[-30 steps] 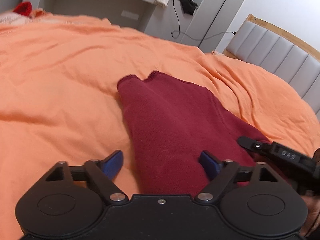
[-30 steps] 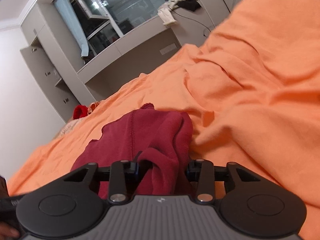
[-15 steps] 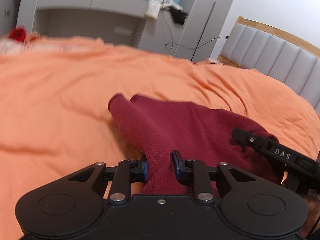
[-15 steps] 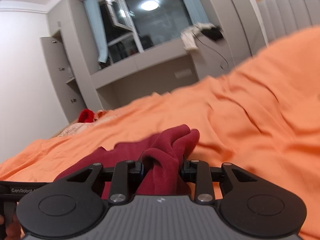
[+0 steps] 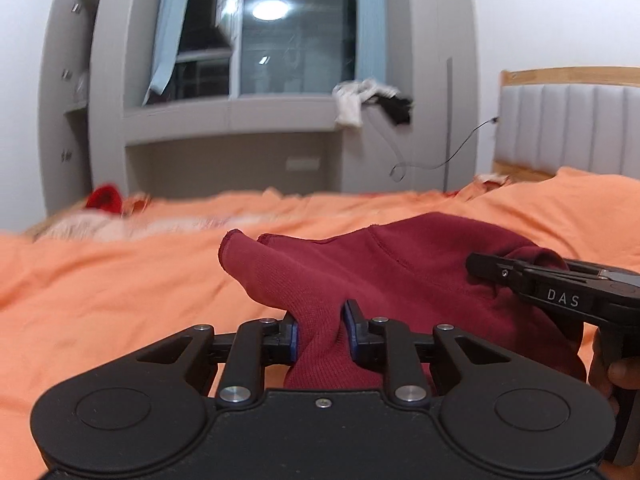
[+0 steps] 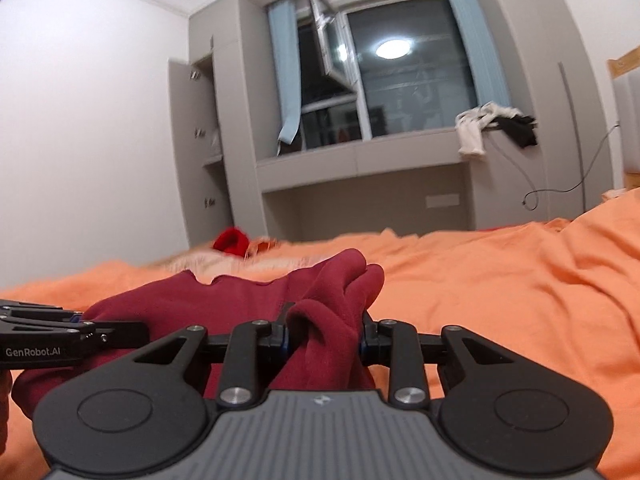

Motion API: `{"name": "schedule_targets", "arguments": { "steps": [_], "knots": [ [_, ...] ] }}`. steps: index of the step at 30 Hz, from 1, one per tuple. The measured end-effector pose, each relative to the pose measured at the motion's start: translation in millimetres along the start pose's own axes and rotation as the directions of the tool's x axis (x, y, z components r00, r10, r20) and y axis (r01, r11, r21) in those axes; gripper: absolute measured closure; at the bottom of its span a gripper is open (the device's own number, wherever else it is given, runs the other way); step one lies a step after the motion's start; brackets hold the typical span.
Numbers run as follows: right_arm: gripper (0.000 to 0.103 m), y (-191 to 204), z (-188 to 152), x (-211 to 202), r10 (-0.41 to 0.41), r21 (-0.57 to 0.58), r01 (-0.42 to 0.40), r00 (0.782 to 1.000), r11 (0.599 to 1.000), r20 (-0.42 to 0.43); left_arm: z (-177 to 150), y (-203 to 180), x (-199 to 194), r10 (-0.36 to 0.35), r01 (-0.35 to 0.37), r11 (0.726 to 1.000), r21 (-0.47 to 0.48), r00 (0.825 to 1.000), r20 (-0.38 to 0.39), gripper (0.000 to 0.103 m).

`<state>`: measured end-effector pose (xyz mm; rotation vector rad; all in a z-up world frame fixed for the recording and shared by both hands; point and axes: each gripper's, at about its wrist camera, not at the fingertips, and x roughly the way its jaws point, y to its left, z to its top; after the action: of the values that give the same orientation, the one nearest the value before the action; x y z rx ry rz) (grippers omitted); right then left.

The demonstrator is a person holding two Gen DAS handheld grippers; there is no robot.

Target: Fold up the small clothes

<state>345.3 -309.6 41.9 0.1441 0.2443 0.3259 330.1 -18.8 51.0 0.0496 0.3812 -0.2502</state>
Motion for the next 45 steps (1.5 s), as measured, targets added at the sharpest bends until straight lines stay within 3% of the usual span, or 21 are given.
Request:
{"name": "schedule_targets", "arguments": {
  "steps": [5, 13, 24, 28, 33, 40, 45],
  "knots": [
    [0.071, 0, -20, 22, -0.042, -0.018, 0.04, 0.992, 0.999, -0.118, -25, 12, 19, 0.032, -0.033, 0.999, -0.012, 0.991, -0.13, 0.076],
    [0.061, -7, -34, 22, -0.059, 0.051, 0.069, 0.983, 0.996, -0.176, -33, 15, 9, 0.093, -0.094, 0.996, -0.004, 0.987, -0.133, 0.057],
    [0.035, -24, -37, 18, -0.086, 0.131, 0.114, 0.976, 0.985, -0.201, -36, 19, 13, 0.172, -0.183, 0.981, -0.064, 0.975, -0.141, 0.031],
    [0.017, -27, -36, 16, -0.097, 0.158, 0.131, 0.974, 0.979, -0.207, -37, 20, 13, 0.191, -0.204, 0.975, -0.084, 0.971, -0.143, 0.018],
    [0.006, -33, -35, 8, -0.091, 0.192, 0.128, 0.978, 0.973, -0.19, -38, 27, 10, 0.201, -0.222, 0.965, -0.139, 0.968, -0.149, 0.001],
    [0.0, -28, -26, -9, -0.089, 0.18, 0.108, 0.99, 0.978, -0.111, -34, 26, 3, 0.205, -0.224, 0.962, -0.156, 0.97, -0.133, 0.001],
    [0.0, -21, -17, -28, -0.082, 0.156, 0.089, 0.995, 0.984, -0.054, -26, 21, -13, 0.226, -0.233, 0.96, -0.154, 0.972, -0.065, 0.001]
  ]
}}
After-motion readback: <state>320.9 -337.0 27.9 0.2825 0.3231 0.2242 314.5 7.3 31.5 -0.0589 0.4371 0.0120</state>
